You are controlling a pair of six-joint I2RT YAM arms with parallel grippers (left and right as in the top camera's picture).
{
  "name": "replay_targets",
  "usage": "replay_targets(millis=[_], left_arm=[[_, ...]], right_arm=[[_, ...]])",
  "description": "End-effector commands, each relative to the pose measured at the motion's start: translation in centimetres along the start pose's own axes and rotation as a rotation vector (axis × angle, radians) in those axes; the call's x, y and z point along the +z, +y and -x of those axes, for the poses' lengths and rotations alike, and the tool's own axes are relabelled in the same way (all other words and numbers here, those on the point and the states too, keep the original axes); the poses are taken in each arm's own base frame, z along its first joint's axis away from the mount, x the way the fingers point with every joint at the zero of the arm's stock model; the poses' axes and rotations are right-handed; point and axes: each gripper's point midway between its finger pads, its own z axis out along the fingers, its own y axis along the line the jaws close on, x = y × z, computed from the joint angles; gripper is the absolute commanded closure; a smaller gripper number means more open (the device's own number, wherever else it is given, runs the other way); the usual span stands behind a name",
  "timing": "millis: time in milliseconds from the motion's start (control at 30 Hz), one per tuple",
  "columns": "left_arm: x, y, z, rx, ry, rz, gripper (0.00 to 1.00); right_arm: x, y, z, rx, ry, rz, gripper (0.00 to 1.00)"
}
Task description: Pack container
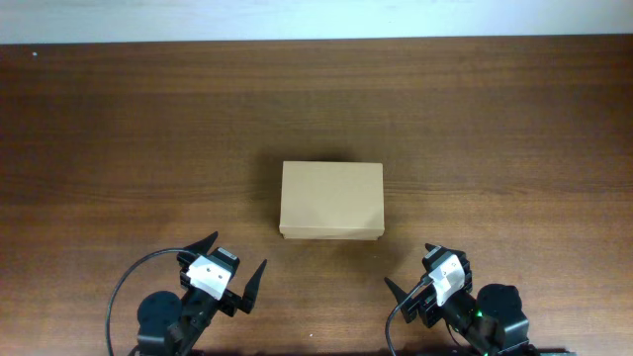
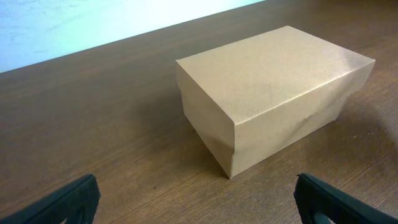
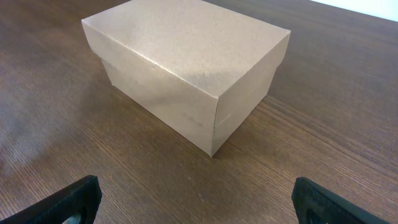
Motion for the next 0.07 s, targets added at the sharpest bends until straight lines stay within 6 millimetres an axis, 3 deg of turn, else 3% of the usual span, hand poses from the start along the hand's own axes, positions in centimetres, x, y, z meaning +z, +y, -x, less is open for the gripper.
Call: replay_targets(millis=[0,33], left_arm=[[0.05,0.17,-0.19,-0.010,0.000,0.009,0.00],[0.05,0.16,-0.19,-0.010,0.000,0.008,0.00]], right_arm=[[0.05,-0.12,-0.05,-0.013,-0.005,-0.010,0.01],[0.05,-0.13,-0.05,-0.013,-0.005,-0.010,0.01]])
